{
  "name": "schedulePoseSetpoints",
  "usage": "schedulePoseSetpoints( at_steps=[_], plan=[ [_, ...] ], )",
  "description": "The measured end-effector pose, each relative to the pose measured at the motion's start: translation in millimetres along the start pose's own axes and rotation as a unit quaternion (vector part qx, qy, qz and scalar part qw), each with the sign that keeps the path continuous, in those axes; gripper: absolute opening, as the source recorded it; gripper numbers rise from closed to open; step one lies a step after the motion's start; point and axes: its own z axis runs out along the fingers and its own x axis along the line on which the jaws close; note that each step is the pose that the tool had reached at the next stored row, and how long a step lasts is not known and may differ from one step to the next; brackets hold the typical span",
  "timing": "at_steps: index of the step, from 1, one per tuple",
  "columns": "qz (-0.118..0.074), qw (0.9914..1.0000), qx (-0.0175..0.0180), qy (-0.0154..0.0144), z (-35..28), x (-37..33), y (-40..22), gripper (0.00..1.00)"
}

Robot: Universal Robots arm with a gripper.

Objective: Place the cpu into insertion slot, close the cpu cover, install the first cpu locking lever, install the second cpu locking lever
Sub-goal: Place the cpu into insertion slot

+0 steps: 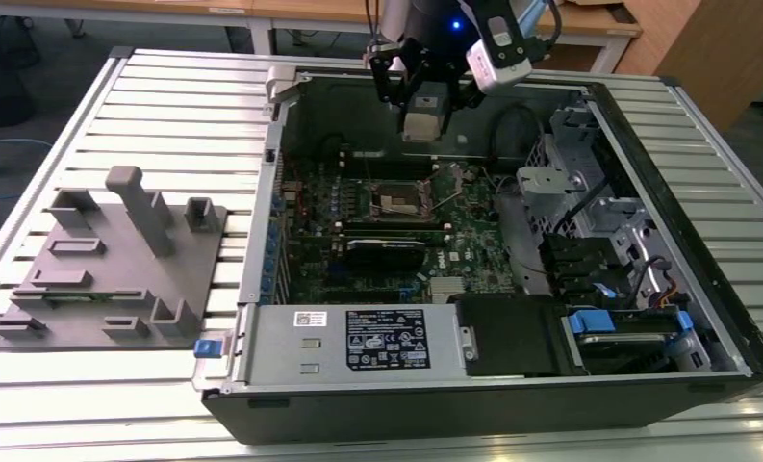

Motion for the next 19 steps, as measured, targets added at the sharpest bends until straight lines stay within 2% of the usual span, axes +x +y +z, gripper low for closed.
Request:
schedulePoseSetpoints(
  at_steps=[19],
  plan=[
    [0.000,1.00000,0.0014,0.0000,9.9,1.1,-1.0,0.54]
  ],
)
